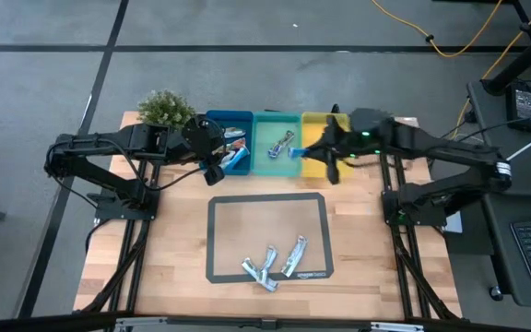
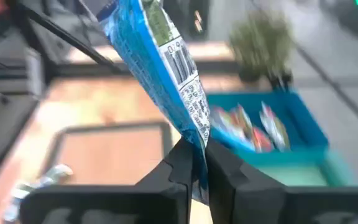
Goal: Pick and place Granola Bars by type
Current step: Put the blue granola bar into the green bin
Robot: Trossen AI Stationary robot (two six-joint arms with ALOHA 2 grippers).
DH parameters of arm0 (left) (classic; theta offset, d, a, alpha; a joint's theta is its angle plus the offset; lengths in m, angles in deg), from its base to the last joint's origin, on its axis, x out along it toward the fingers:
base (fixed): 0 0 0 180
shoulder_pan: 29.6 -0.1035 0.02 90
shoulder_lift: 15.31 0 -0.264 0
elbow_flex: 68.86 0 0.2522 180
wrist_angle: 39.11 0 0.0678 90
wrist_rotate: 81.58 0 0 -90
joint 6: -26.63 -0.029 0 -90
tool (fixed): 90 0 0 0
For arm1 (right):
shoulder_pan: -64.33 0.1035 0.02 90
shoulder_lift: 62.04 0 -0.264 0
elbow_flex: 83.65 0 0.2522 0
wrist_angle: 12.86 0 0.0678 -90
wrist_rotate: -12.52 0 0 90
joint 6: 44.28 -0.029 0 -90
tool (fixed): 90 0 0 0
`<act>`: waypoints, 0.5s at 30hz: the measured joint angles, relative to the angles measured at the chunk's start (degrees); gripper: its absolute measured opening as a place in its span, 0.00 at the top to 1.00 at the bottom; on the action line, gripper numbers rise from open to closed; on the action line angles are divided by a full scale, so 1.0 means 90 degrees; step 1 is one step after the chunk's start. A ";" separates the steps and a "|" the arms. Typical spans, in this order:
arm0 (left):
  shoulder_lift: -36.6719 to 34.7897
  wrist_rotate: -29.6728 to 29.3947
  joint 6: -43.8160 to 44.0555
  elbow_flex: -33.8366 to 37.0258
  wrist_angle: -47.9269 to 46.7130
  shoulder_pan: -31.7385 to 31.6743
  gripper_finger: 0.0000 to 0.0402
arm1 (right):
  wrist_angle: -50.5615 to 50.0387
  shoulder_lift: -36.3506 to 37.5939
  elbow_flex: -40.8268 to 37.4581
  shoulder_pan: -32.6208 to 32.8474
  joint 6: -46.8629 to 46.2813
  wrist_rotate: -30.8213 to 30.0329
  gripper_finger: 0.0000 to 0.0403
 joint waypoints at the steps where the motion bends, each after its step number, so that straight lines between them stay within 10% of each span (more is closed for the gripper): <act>1: 0.0000 0.0000 0.0002 0.0000 0.0012 0.0000 0.65 | -0.0010 -0.0122 -0.0079 -0.0116 -0.0085 -0.0014 0.92; 15: 0.0000 -0.0039 0.0114 0.0000 0.0019 0.0000 0.65 | -0.1233 -0.2042 0.0929 -0.1529 0.1101 0.1035 0.93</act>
